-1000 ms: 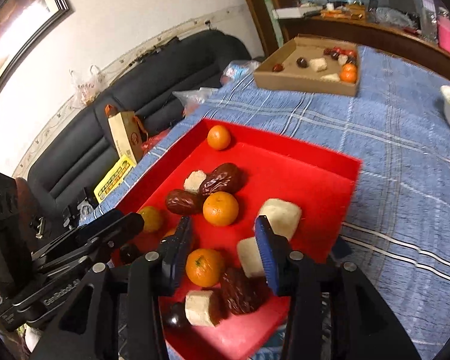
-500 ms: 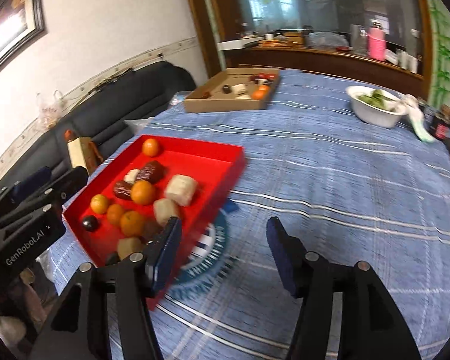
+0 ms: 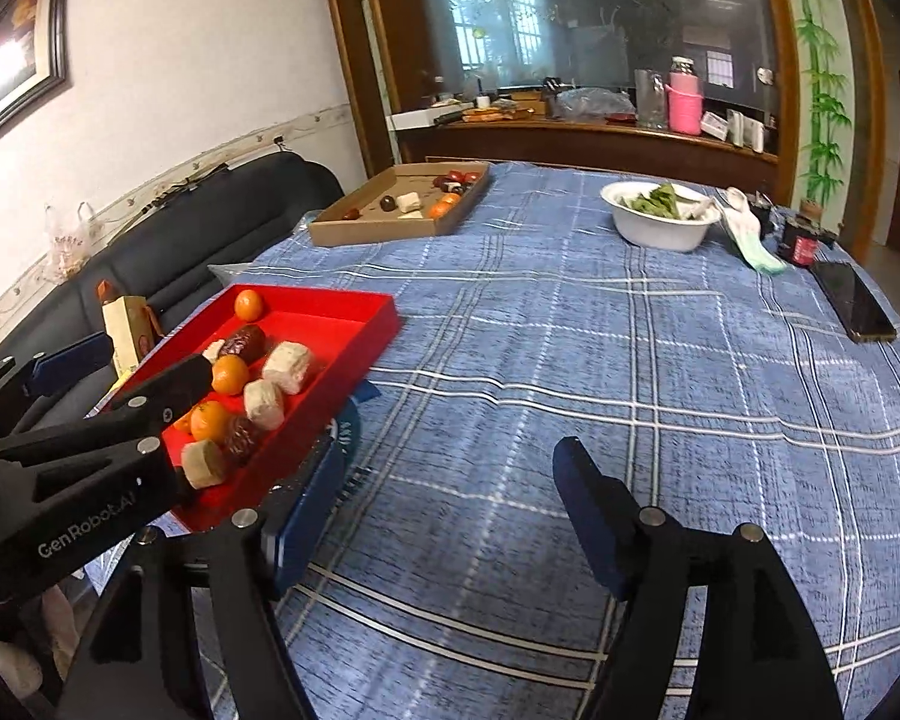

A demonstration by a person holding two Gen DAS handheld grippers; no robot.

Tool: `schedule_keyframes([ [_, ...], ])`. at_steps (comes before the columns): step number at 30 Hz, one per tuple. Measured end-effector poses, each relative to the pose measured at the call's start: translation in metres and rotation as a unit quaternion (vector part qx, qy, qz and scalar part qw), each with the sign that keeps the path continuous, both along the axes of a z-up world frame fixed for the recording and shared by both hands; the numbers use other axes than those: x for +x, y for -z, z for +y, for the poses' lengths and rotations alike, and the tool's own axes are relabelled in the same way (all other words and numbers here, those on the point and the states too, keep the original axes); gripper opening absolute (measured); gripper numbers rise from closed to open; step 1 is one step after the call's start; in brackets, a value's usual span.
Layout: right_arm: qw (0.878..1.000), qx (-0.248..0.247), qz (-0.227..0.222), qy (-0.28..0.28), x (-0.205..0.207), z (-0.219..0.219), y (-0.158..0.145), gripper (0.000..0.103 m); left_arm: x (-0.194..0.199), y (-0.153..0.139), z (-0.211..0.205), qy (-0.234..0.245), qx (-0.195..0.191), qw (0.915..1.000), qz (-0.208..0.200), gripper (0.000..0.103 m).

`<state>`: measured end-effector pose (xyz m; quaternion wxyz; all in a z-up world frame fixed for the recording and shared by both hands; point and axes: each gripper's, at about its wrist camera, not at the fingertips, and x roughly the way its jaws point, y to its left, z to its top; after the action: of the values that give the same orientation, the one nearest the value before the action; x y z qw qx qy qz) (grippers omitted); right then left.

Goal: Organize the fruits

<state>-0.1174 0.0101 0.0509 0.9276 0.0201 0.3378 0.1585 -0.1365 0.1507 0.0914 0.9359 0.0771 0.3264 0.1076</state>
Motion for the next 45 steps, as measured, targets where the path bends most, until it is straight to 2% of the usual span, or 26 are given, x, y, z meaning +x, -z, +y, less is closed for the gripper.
schedule_keyframes([
  [9, 1.0, -0.002, 0.003, 0.01, -0.001, -0.008, 0.005, 0.072, 0.0, 0.001, 0.0, -0.003, 0.004, 1.0, -0.002, 0.083],
  [22, 1.0, -0.018, 0.014, 0.004, 0.001, 0.002, 0.014, 0.072, 0.002, 0.01, 0.01, -0.003, -0.011, 0.9999, 0.005, 0.083],
  [25, 1.0, -0.02, 0.014, 0.005, 0.0, 0.004, 0.014, 0.072, 0.0, 0.008, 0.013, -0.007, -0.01, 0.9999, -0.007, 0.083],
  [28, 1.0, -0.024, 0.01, 0.004, 0.0, 0.006, 0.013, 0.072, -0.008, 0.0, 0.018, -0.024, -0.001, 0.9987, -0.046, 0.083],
  [30, 1.0, -0.024, 0.005, 0.002, -0.002, 0.008, 0.013, 0.072, -0.019, -0.012, 0.02, -0.055, 0.021, 0.994, -0.092, 0.083],
  [31, 1.0, -0.024, 0.002, 0.001, -0.003, 0.009, 0.012, 0.072, -0.028, -0.019, 0.021, -0.084, 0.04, 0.9879, -0.124, 0.084],
  [33, 1.0, -0.02, -0.007, -0.004, -0.007, 0.011, 0.009, 0.073, -0.048, -0.035, 0.021, -0.138, 0.075, 0.9687, -0.192, 0.101],
  [34, 1.0, -0.018, -0.014, -0.005, -0.009, 0.011, 0.006, 0.073, -0.06, -0.043, 0.022, -0.165, 0.077, 0.9557, -0.232, 0.103],
  [35, 1.0, -0.016, -0.022, -0.006, -0.011, 0.012, 0.003, 0.073, -0.065, -0.045, 0.024, -0.176, 0.064, 0.9513, -0.245, 0.103],
  [37, 0.999, -0.016, -0.033, -0.007, -0.014, 0.014, -0.001, 0.073, -0.062, -0.042, 0.036, -0.19, 0.018, 0.9574, -0.217, 0.103],
  [38, 0.999, -0.015, -0.036, -0.007, -0.015, 0.015, -0.002, 0.073, -0.052, -0.036, 0.041, -0.171, -0.004, 0.9695, -0.176, 0.103],
  [40, 0.999, -0.013, -0.034, -0.007, -0.015, 0.015, -0.002, 0.073, -0.035, -0.023, 0.044, -0.139, -0.015, 0.9844, -0.107, 0.103],
  [41, 0.999, -0.014, -0.033, -0.008, -0.015, 0.016, -0.001, 0.073, -0.031, -0.016, 0.046, -0.14, -0.014, 0.9859, -0.09, 0.103],
  [45, 0.999, -0.024, -0.028, -0.009, -0.016, 0.017, 0.003, 0.073, -0.033, -0.012, 0.056, -0.132, -0.063, 0.985, -0.092, 0.103],
])
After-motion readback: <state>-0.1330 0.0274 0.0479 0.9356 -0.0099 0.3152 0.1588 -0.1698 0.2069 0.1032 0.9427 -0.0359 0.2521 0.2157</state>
